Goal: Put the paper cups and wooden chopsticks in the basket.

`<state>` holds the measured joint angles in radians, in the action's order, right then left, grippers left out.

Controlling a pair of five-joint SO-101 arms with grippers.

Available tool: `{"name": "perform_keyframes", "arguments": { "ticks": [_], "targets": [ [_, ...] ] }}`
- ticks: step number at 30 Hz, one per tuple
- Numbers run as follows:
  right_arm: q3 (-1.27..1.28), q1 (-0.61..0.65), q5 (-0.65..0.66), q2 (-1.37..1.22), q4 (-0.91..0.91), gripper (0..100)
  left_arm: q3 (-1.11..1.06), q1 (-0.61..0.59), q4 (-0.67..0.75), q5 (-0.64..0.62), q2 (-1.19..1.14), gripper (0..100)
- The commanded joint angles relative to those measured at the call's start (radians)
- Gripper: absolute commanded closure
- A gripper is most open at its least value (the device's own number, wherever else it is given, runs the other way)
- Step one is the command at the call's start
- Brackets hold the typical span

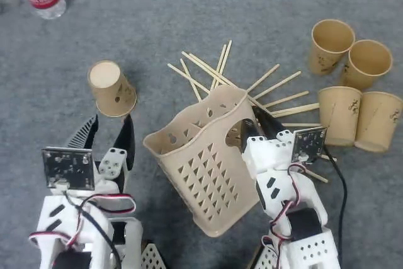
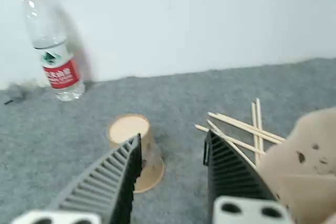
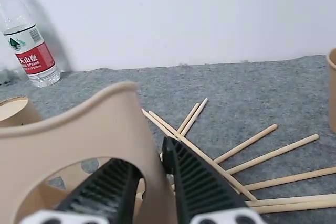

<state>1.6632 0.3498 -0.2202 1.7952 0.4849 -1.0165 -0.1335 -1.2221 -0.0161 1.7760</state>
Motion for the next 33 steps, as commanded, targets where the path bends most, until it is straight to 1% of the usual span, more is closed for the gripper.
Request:
{"name": "perform_keyframes", "arguments": {
  "ticks": [1,3,7,11,14,17,20,24,29,33],
  "targets": [
    [0.018,-0.012,-0.015,0.019,-0.013,99.1,0.061,0.011,-0.018,-0.012,-0.046,82],
    [0.018,-0.012,-0.015,0.019,-0.001,99.1,0.105,0.009,-0.037,-0.038,-0.123,81],
    [0.018,-0.012,-0.015,0.019,0.005,99.1,0.254,0.009,-0.080,-0.132,-0.367,81],
    [0.018,-0.012,-0.015,0.019,0.005,99.1,0.377,0.009,-0.084,-0.173,-0.608,81],
    [0.018,-0.013,-0.014,0.019,0.005,99.1,0.472,0.011,-0.126,-0.175,-0.756,81],
    [0.018,-0.013,-0.014,0.019,0.005,99.1,0.575,0.020,-0.210,-0.175,-0.908,81],
    [0.018,-0.013,-0.014,0.019,0.005,99.1,0.679,0.068,-0.319,-0.175,-1.073,81],
    [0.018,-0.013,-0.014,0.019,0.005,99.1,0.823,0.132,-0.414,-0.180,-1.264,81],
    [0.018,-0.013,-0.014,0.019,0.005,99.1,0.963,0.192,-0.512,-0.180,-1.402,81],
    [0.018,-0.013,-0.014,0.019,0.005,99.1,0.974,0.193,-0.522,-0.143,-1.487,81]
  ]
}}
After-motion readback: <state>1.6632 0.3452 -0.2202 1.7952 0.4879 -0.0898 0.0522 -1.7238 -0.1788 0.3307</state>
